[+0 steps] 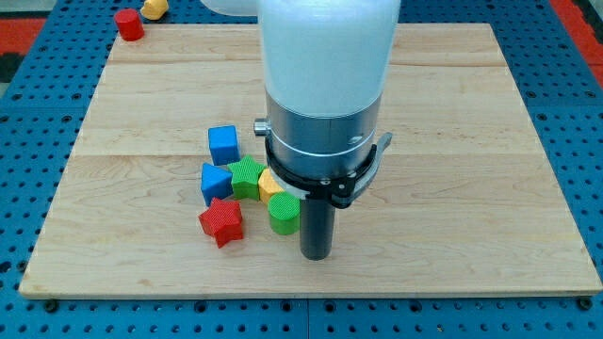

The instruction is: Push red star into the blue cube

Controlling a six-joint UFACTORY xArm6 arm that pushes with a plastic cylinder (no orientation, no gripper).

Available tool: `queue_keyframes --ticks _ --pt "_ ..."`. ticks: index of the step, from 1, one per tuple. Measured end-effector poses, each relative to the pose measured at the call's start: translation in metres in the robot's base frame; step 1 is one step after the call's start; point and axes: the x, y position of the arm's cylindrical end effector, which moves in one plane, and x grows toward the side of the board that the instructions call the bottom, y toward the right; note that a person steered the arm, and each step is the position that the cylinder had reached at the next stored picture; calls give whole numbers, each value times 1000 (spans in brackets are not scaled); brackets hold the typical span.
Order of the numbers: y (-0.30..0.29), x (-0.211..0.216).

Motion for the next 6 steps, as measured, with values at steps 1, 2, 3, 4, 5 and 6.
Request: queue_keyframes --ticks 1,2,3,4,5,6 --pt "-3 0" --pt "-9 0" --pt "-18 0" --pt "-67 15" --pt "-107 3" --pt "-104 -29"
